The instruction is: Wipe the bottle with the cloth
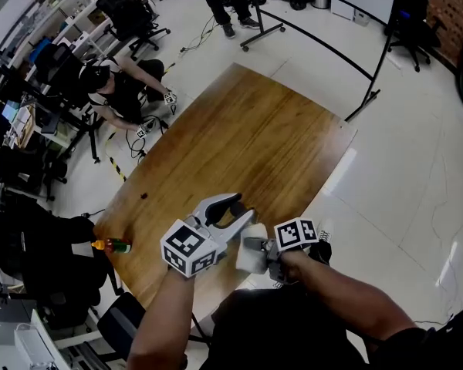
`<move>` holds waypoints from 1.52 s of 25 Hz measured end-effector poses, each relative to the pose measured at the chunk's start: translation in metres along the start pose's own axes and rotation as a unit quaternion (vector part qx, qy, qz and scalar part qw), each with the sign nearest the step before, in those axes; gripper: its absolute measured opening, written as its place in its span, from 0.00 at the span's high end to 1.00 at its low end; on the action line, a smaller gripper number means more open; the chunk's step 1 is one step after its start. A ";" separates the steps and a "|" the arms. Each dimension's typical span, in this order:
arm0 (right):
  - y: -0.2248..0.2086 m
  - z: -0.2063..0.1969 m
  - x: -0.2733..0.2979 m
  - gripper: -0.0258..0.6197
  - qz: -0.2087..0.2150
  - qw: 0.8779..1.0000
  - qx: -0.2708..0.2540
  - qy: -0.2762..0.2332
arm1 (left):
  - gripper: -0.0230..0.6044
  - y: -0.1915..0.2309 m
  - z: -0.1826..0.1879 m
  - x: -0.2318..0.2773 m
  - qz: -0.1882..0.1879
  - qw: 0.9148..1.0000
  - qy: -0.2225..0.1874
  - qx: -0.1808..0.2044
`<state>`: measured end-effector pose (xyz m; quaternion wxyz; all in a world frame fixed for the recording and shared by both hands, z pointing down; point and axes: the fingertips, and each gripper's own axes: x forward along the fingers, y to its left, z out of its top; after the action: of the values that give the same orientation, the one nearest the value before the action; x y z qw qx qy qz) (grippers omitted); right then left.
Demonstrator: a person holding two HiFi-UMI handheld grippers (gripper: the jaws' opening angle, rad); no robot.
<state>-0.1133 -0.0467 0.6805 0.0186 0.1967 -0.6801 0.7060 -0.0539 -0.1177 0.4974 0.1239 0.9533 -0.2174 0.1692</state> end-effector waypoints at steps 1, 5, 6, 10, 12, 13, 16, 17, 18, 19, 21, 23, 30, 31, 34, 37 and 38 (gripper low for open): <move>-0.004 -0.003 -0.006 0.85 -0.010 1.000 -0.003 0.006 | 0.67 0.000 -0.001 0.001 0.001 1.000 -0.001 0.000; -0.011 -0.004 -0.041 0.85 -0.050 0.998 -0.035 0.009 | 0.66 0.000 -0.002 0.002 0.007 1.000 -0.006 -0.008; -0.009 0.000 -0.051 0.85 -0.059 0.997 -0.048 0.003 | 0.66 0.001 -0.002 0.002 0.009 1.000 -0.007 -0.010; 0.011 0.016 -0.089 0.85 -0.073 0.990 -0.118 -0.017 | 0.65 0.002 -0.002 0.001 0.022 1.000 -0.012 -0.018; 0.024 0.021 -0.108 0.85 -0.081 0.983 -0.163 -0.013 | 0.64 0.001 0.003 -0.001 0.031 0.999 -0.024 -0.024; 0.030 0.023 -0.117 0.85 -0.087 0.978 -0.189 -0.009 | 0.64 0.000 0.007 -0.005 0.036 0.998 -0.034 -0.028; 0.052 0.024 -0.140 0.85 -0.108 0.955 -0.278 -0.001 | 0.64 -0.005 0.015 -0.027 0.061 0.995 -0.065 -0.049; 0.058 0.024 -0.146 0.85 -0.113 0.947 -0.302 0.000 | 0.64 -0.007 0.014 -0.036 0.073 0.993 -0.072 -0.062; 0.064 0.022 -0.151 0.85 -0.117 0.941 -0.318 0.004 | 0.65 -0.008 0.011 -0.045 0.088 0.990 -0.077 -0.079; 0.069 0.020 -0.155 0.85 -0.116 0.937 -0.328 0.010 | 0.68 -0.011 0.007 -0.054 0.105 0.986 -0.081 -0.099; 0.077 0.014 -0.160 0.85 -0.110 0.933 -0.343 0.022 | 0.75 -0.019 -0.004 -0.071 0.137 0.977 -0.086 -0.142; 0.079 0.008 -0.159 0.85 -0.105 0.928 -0.356 0.025 | 0.82 -0.030 -0.023 -0.084 0.156 0.970 -0.078 -0.168; 0.091 0.034 -0.163 0.85 -0.082 0.881 -0.462 0.053 | 0.94 -0.055 -0.080 -0.109 0.294 0.925 -0.031 -0.239; 0.099 0.038 -0.171 0.85 -0.077 0.874 -0.476 0.060 | 0.94 -0.060 -0.079 -0.110 0.314 0.915 -0.029 -0.253; 0.116 0.050 -0.195 0.85 -0.056 0.857 -0.506 0.078 | 0.94 -0.080 -0.068 -0.097 0.346 0.891 -0.053 -0.288; 0.122 0.058 -0.217 0.85 -0.036 0.851 -0.517 0.090 | 0.94 -0.106 -0.059 -0.072 0.364 0.879 -0.069 -0.299; 0.122 0.058 -0.225 0.85 -0.031 0.850 -0.518 0.093 | 0.94 -0.116 -0.058 -0.064 0.368 0.876 -0.072 -0.304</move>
<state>0.0729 -0.0573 0.4955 0.2034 0.1127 -0.9358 0.2651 -0.0704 0.0257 0.5075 0.3206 0.7291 -0.6018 0.0591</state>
